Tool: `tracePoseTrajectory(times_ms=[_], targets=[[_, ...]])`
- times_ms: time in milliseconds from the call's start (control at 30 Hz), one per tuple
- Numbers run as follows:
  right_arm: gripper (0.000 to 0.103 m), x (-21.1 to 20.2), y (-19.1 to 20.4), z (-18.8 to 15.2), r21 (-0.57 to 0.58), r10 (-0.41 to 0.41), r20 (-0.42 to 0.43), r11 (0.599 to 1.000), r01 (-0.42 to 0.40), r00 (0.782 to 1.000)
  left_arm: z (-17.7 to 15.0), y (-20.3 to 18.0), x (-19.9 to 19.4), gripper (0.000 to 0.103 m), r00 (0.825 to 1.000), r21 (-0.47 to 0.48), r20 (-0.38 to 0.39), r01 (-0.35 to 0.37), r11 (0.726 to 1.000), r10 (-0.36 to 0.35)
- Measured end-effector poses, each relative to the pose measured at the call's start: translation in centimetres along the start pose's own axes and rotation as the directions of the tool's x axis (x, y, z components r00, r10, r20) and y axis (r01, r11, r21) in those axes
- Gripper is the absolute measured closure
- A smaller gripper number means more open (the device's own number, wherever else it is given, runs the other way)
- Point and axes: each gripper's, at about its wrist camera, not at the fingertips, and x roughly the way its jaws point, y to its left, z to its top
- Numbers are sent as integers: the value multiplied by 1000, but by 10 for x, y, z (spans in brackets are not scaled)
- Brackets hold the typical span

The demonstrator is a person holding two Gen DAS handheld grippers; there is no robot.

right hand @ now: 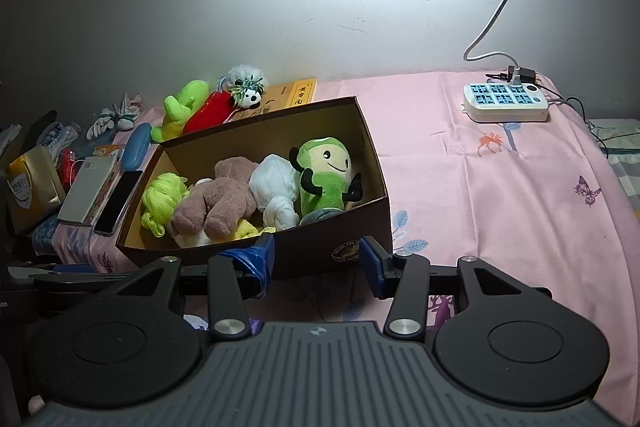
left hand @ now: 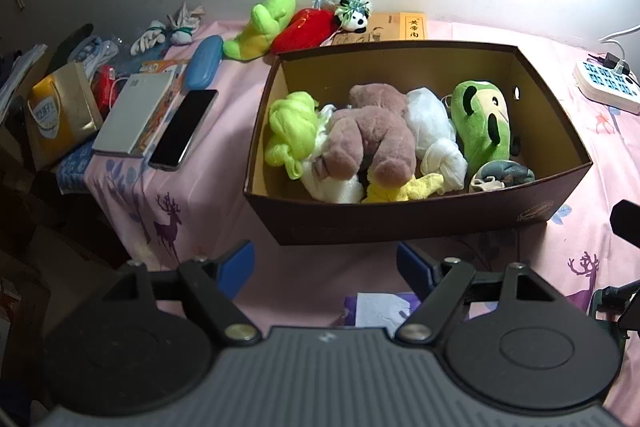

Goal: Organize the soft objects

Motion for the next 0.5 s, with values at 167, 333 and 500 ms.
tracePoseTrajectory(times_ms=[167, 333, 500], targets=[[72, 1, 3, -6, 4, 11, 8, 1000, -11, 1000, -4, 0, 1, 24, 1000, 21, 4, -4, 1000, 4], [72, 0, 5, -11, 3, 13, 14, 1000, -13, 1000, -6, 1, 3, 23, 1000, 29, 0, 3, 1000, -3], [72, 0, 6, -12, 12, 4, 13, 1000, -4, 1000, -8, 1, 1, 20, 1000, 40, 14, 2, 999, -2]])
